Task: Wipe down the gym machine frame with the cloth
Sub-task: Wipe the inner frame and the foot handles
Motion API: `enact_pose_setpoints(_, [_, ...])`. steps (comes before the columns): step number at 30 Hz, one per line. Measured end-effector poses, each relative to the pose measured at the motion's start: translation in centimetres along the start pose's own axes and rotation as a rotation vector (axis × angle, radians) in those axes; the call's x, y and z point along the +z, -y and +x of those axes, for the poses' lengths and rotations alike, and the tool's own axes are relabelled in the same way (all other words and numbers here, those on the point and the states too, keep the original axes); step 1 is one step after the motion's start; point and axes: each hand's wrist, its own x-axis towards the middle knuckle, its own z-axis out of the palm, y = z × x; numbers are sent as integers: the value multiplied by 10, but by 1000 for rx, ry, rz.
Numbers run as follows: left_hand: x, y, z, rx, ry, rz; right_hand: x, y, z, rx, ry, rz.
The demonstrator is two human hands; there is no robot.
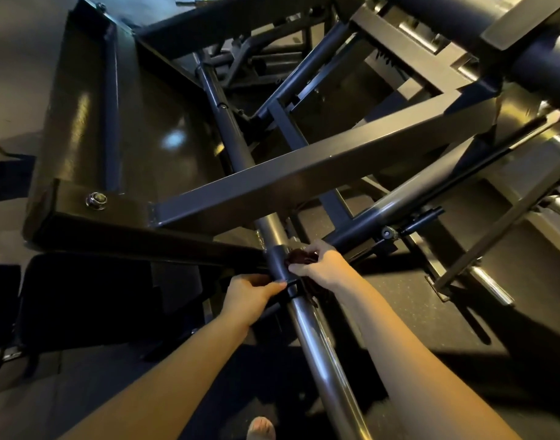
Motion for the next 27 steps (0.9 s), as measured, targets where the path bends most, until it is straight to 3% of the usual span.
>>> enact_pose_setpoints(6, [-3, -1, -1, -17, 34, -28, 6, 19, 14, 52, -72, 38])
enact_pose_setpoints(11, [-1, -4, 1, -8, 26, 7, -21, 13, 5, 82, 191, -151])
enact_pose_setpoints(14, [-3, -3, 2, -17, 32, -15, -13, 31, 6, 57, 153, -364])
enact_pose_setpoints(17, [-5, -2, 4, 7, 36, 17, 6, 35, 4, 66, 64, -408])
enact_pose_setpoints(27, [0, -6, -3, 40, 17, 13, 11, 3, -2, 75, 1, -61])
